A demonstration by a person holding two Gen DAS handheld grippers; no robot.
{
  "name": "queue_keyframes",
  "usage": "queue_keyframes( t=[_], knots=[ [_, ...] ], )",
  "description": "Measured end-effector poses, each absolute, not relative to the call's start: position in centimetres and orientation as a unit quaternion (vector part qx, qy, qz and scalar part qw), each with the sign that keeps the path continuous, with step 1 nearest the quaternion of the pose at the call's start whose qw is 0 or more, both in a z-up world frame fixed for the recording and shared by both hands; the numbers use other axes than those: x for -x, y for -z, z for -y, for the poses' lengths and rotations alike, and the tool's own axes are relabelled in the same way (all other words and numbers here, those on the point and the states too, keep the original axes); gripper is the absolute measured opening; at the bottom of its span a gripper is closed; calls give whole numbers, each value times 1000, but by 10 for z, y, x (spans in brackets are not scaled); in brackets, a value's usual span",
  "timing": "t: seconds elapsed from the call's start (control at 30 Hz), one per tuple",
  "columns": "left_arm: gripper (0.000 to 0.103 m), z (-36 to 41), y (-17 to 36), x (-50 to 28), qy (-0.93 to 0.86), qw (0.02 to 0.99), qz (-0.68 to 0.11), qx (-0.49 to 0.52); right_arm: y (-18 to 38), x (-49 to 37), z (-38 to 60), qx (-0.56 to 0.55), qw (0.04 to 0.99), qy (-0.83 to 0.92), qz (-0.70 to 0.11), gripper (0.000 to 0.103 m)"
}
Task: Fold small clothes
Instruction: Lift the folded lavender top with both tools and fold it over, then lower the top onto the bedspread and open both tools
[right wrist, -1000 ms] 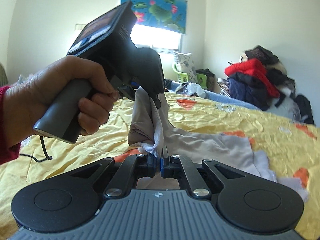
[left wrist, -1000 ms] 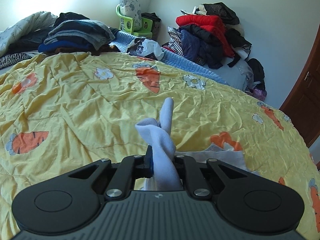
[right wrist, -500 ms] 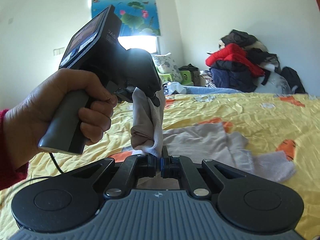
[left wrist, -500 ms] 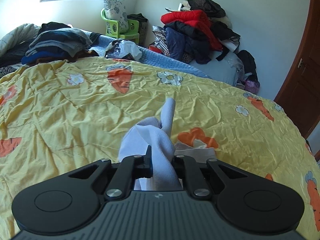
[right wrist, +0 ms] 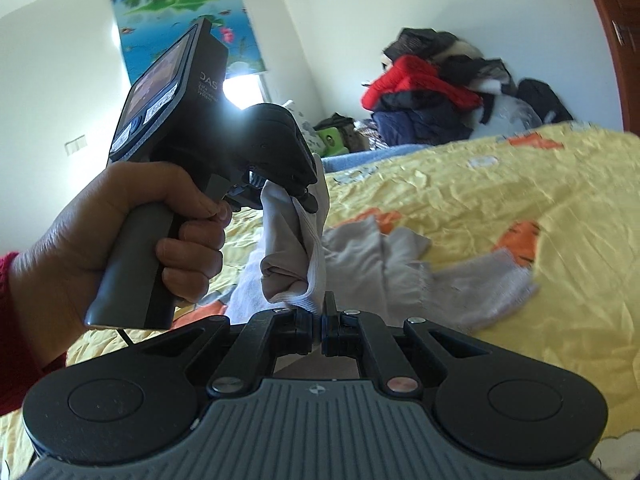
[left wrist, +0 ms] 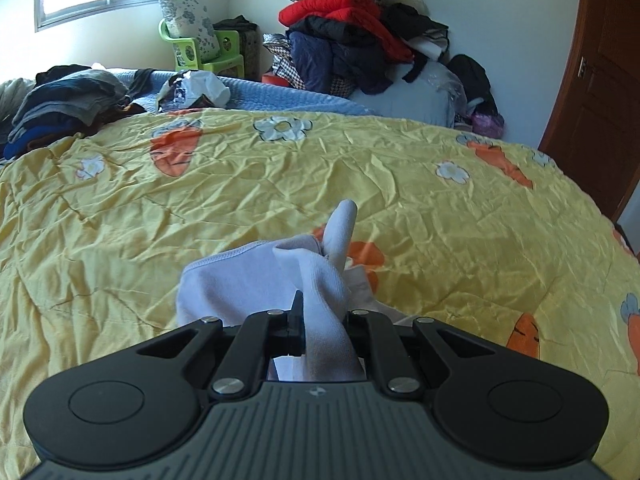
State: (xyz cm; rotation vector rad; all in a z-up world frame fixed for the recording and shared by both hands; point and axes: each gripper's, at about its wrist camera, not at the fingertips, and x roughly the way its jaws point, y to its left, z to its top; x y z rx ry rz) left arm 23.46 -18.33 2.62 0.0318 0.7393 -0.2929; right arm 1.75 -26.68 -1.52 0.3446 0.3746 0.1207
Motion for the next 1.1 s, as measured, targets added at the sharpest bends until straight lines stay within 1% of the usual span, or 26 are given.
queue_keyframes(
  t=[0.27, 0.5, 0.53, 0.6, 0.67, 0.7, 0.73, 0.77, 0.83, 0.97, 1.03, 1.1],
  knots=[
    [10, 217, -9, -238, 154, 911, -381, -44, 35, -24, 297, -253, 944, -57, -204, 6],
    [13, 226, 1, -247, 154, 899, -408, -40, 49, -29, 313, -304, 926, -60, -218, 8],
    [15, 227, 1, -249, 155, 897, -413, -37, 50, -30, 315, -308, 924, -60, -219, 10],
    [25, 225, 0, -253, 160, 892, -422, -23, 52, -31, 317, -315, 921, -59, -223, 12],
    [42, 223, -1, -257, 168, 887, -431, 2, 54, -31, 318, -318, 919, -60, -224, 12],
    [47, 222, -2, -259, 170, 885, -433, 13, 54, -32, 317, -318, 919, -60, -226, 12],
    [59, 221, -3, -260, 173, 885, -432, 22, 55, -32, 318, -319, 918, -60, -227, 13],
    [68, 221, -5, -260, 175, 887, -427, 31, 55, -32, 318, -319, 918, -60, -227, 13],
    [70, 221, -10, -259, 176, 892, -415, 43, 56, -32, 319, -321, 917, -60, -230, 16],
    [72, 218, -18, -261, 177, 896, -402, 58, 57, -33, 322, -329, 913, -58, -232, 17],
    [74, 212, -20, -261, 174, 899, -395, 66, 58, -33, 323, -331, 913, -52, -234, 23],
    [75, 204, -22, -259, 165, 905, -387, 66, 59, -34, 325, -337, 910, -49, -236, 26]
  ],
)
